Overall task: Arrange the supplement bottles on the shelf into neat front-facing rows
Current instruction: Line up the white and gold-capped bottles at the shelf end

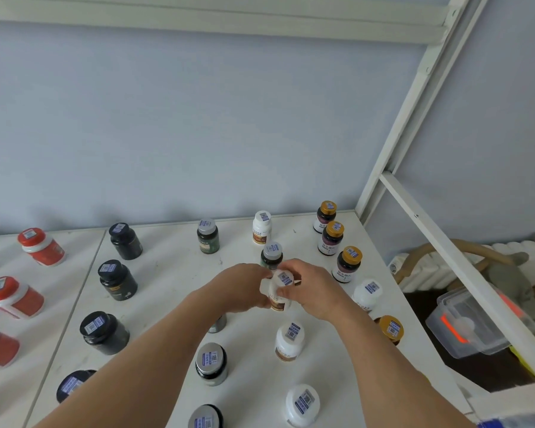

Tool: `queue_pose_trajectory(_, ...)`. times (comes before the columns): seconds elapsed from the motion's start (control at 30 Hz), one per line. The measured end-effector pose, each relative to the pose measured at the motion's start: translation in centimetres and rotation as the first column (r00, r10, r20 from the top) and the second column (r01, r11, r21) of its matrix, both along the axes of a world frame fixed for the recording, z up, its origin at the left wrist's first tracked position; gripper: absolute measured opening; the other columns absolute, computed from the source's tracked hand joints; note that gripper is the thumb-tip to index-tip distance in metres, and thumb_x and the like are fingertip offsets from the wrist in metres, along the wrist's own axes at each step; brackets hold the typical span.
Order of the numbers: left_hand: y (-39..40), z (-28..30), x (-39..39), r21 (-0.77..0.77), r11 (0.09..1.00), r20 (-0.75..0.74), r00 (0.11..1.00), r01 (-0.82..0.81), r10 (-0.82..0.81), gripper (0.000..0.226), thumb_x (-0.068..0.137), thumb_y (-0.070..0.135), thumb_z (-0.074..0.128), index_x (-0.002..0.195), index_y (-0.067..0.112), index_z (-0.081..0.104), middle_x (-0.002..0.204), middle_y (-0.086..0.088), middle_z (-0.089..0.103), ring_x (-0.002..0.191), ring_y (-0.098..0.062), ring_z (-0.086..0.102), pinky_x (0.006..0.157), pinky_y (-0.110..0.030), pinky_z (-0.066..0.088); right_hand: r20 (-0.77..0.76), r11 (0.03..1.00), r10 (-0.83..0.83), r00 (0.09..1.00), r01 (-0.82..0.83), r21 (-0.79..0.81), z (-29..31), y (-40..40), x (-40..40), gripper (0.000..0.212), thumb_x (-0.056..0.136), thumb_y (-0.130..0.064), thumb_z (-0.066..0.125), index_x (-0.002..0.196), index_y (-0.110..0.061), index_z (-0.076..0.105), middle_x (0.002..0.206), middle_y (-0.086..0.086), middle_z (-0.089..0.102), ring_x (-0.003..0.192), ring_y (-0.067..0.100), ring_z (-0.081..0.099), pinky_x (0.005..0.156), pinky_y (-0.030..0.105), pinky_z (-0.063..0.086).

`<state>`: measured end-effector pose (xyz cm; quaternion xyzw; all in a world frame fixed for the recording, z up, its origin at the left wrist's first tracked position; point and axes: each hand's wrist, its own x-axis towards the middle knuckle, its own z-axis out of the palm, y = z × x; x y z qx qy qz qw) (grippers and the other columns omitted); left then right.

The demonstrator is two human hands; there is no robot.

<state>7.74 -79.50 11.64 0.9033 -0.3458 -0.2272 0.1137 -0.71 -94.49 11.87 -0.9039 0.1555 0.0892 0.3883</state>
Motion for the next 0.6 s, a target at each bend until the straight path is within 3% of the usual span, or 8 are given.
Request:
queue_pose_trajectory(0.13, 0.1, -0.6, 0.7, 0.033, 0.999, 0.027, 1.0, 0.008, -0.009, 0.069, 0.085, 0.042, 0.066, 0.145, 0.028, 0.037, 0.147, 0.006, 0.044, 0.132, -0.017, 0.042, 0.105, -0.033, 0.037, -0.039, 0.999, 0.031, 0.999, -0.03, 0.035, -0.7, -0.5, -0.3, 0.054, 0.085, -0.034, 0.07, 0.134, -0.032, 0.048, 0.129, -0.012, 0.055, 0.114, 0.008, 0.052, 0.092, 0.024, 0.042)
queue_pose_trajectory(0.3, 0.2, -0.7, 2.2, 0.068, 0.997, 0.12, 0.992, -0.043, 0.035, 0.062, 0.09, 0.049, 0.055, 0.146, 0.029, 0.035, 0.148, 0.009, 0.041, 0.132, -0.016, 0.042, 0.102, -0.033, 0.04, 0.078, 1.0, -0.024, 0.997, 0.025, -0.015, 0.2, -2.6, 2.7, 0.054, 0.089, -0.042, 0.064, 0.138, -0.032, 0.044, 0.141, -0.01, 0.046, 0.128, 0.009, 0.043, 0.092, 0.023, 0.033)
queue_pose_trajectory(0.4, 0.2, -0.6, 3.0, 0.092, 0.993, 0.213, 0.975, -0.079, 0.057, 0.056, 0.09, 0.051, 0.054, 0.138, 0.023, 0.045, 0.139, 0.006, 0.048, 0.123, -0.016, 0.048, 0.095, -0.033, 0.045, 0.036, 0.997, 0.062, 0.997, -0.061, -0.038, -0.1, -3.0, 5.3, 0.065, 0.089, -0.037, 0.066, 0.145, -0.031, 0.035, 0.15, -0.008, 0.038, 0.132, 0.015, 0.041, 0.093, 0.024, 0.032)
queue_pose_trajectory(0.5, 0.0, -1.0, 4.2, 0.089, 0.992, 0.287, 0.956, -0.089, 0.06, 0.056, 0.088, 0.054, 0.055, 0.129, 0.016, 0.05, 0.131, 0.003, 0.052, 0.12, -0.016, 0.047, 0.095, -0.033, 0.044, -0.013, 0.984, 0.175, 0.984, -0.176, -0.04, -1.0, -2.9, 7.4, 0.067, 0.088, -0.03, 0.066, 0.147, -0.028, 0.033, 0.148, -0.004, 0.041, 0.128, 0.018, 0.045, 0.093, 0.024, 0.034)
queue_pose_trajectory(0.6, -0.5, -1.4, 5.0, 0.142, 0.988, 0.275, 0.961, -0.068, 0.027, 0.06, 0.087, 0.057, 0.056, 0.13, 0.015, 0.05, 0.13, 0.002, 0.052, 0.121, -0.016, 0.045, 0.097, -0.033, 0.042, 0.013, 0.985, 0.168, 0.986, -0.167, -0.047, -1.4, -3.0, 8.4, 0.055, 0.089, -0.029, 0.065, 0.139, -0.026, 0.043, 0.131, -0.001, 0.057, 0.111, 0.019, 0.055, 0.089, 0.026, 0.042)
